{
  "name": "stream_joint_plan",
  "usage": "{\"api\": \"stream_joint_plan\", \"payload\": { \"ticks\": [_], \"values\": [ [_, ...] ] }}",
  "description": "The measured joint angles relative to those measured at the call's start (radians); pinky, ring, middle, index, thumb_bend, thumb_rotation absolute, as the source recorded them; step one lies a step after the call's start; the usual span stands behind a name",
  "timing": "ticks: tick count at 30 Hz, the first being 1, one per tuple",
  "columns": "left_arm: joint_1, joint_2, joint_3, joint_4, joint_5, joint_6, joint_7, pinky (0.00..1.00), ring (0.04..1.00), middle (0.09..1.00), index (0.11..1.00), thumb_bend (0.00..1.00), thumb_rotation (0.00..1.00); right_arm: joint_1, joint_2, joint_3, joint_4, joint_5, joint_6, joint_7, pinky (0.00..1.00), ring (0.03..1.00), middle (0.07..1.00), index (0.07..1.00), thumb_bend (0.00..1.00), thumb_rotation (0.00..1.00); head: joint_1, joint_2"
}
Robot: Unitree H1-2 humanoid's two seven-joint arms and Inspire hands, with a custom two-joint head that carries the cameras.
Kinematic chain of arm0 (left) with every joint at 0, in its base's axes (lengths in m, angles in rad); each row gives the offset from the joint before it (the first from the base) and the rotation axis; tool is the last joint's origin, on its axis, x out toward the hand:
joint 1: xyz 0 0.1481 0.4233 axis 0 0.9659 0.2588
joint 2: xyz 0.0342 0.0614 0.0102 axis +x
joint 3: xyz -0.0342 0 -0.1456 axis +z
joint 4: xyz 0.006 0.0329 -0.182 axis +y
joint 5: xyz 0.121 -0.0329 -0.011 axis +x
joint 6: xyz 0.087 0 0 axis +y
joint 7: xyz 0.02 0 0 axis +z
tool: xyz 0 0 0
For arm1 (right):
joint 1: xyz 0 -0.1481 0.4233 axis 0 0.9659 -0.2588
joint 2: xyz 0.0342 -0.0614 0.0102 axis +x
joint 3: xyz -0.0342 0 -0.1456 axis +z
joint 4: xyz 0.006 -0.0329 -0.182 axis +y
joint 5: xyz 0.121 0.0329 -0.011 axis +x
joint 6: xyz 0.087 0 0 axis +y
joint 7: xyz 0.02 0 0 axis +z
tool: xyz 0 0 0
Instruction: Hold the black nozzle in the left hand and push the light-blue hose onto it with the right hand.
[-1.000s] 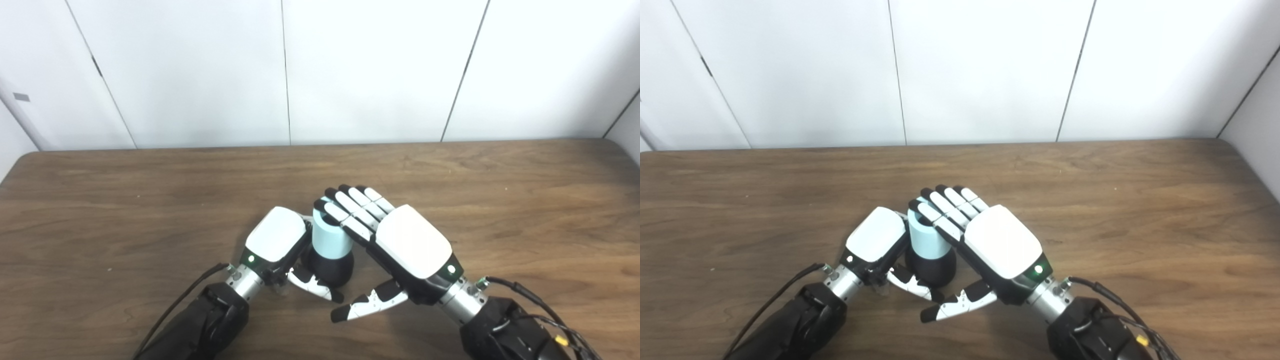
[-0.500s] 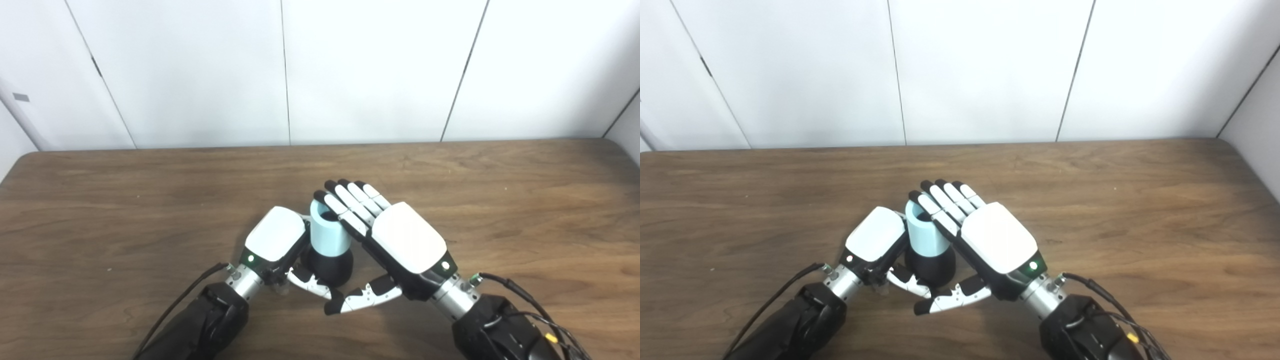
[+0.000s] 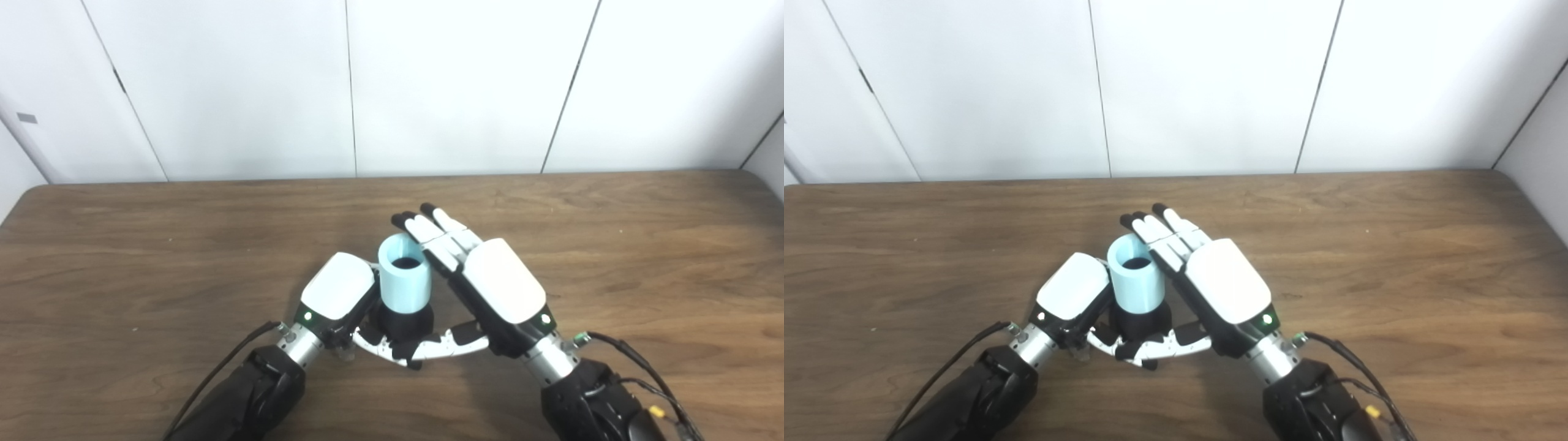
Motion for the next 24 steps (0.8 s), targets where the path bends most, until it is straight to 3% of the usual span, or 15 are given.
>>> {"api": "stream_joint_plan", "payload": {
  "ticks": [5, 11, 16, 19, 20, 21, 22, 24],
  "values": [
    [0.000, 0.000, 0.000, 0.000, 0.000, 0.000, -0.001, 0.58, 0.477, 0.462, 0.495, 0.50, 0.00, 0.003, 0.004, -0.019, 0.009, 0.029, -0.060, -0.075, 0.71, 0.824, 0.857, 0.852, 0.60, 0.68, -0.003, 0.003],
    [0.000, 0.000, 0.000, 0.000, 0.000, 0.000, -0.001, 0.58, 0.476, 0.457, 0.501, 0.50, 0.00, 0.017, 0.020, -0.051, 0.035, 0.064, -0.109, -0.148, 0.64, 0.754, 0.789, 0.792, 0.63, 0.68, -0.002, 0.003],
    [0.000, 0.000, 0.000, 0.000, 0.001, 0.000, 0.000, 0.57, 0.470, 0.460, 0.504, 0.50, 0.00, 0.041, 0.061, -0.100, 0.052, 0.234, -0.116, -0.161, 0.70, 0.804, 0.824, 0.815, 0.71, 0.67, -0.003, 0.000],
    [0.000, 0.000, 0.000, 0.001, 0.002, 0.000, 0.000, 0.57, 0.474, 0.454, 0.508, 0.50, 0.00, 0.063, 0.090, -0.135, 0.090, 0.390, -0.112, -0.156, 0.72, 0.832, 0.848, 0.833, 0.58, 0.68, -0.003, -0.002],
    [-0.001, -0.001, 0.000, 0.002, 0.003, 0.000, 0.000, 0.57, 0.474, 0.454, 0.507, 0.50, 0.00, 0.070, 0.096, -0.149, 0.109, 0.452, -0.107, -0.150, 0.65, 0.790, 0.849, 0.834, 0.55, 0.67, -0.003, -0.003],
    [-0.001, -0.001, 0.000, 0.003, 0.005, 0.000, 0.001, 0.57, 0.473, 0.459, 0.504, 0.50, 0.00, 0.079, 0.101, -0.162, 0.122, 0.508, -0.097, -0.145, 0.47, 0.619, 0.828, 0.832, 0.47, 0.64, -0.002, -0.003],
    [-0.002, -0.001, 0.000, 0.003, 0.006, 0.000, 0.002, 0.56, 0.472, 0.462, 0.502, 0.50, 0.00, 0.088, 0.108, -0.178, 0.133, 0.558, -0.093, -0.143, 0.43, 0.593, 0.811, 0.818, 0.39, 0.55, -0.002, -0.003],
    [-0.002, -0.001, 0.000, 0.005, 0.007, 0.000, 0.004, 0.56, 0.475, 0.462, 0.499, 0.50, 0.00, 0.105, 0.123, -0.209, 0.142, 0.655, -0.070, -0.138, 0.60, 0.717, 0.809, 0.801, 0.36, 0.49, -0.006, -0.005]
  ]
}}
